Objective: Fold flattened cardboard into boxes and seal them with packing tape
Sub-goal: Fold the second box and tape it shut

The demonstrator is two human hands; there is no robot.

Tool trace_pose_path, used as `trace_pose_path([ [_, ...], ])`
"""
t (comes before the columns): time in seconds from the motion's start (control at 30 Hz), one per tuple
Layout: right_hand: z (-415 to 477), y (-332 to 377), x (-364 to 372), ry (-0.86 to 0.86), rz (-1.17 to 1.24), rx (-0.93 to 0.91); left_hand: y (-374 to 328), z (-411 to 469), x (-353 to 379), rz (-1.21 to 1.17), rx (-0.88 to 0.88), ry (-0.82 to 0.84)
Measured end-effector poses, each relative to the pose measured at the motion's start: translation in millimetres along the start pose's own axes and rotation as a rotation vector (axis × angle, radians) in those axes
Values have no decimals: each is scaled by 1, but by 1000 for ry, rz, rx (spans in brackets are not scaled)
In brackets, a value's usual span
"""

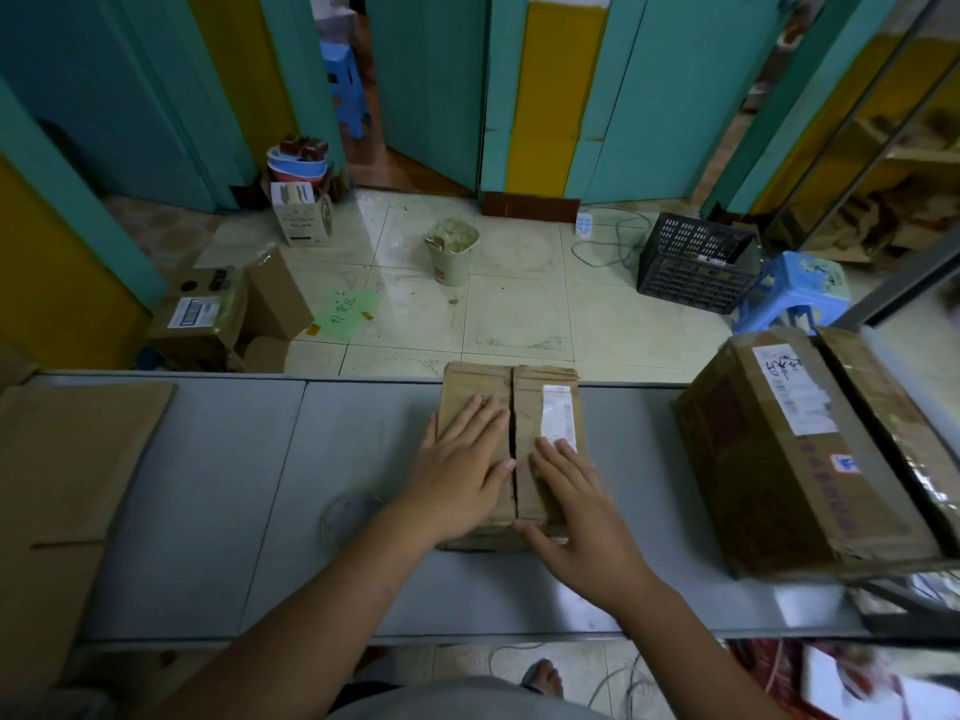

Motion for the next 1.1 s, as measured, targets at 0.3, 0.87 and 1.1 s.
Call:
trace_pose_path([
  [0.3,1,2,-1,84,-73,-5,-3,2,-2,22,-9,31],
  [0.87,14,29,-29,-14,114,28,169,-73,65,176,-371,169],
  [1.1,15,31,-40,-105,179,61,152,-71,20,-81,-333,-178],
])
Point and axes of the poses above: each hand's wrist, its own z-axis towards the middle knuckle, its own x-axis out of the palm, y = z × x, the point moved 6 cm from there along z, towards the middle knuckle, and after that the axes turned 12 degrees about -x, right-handed, at the moved point
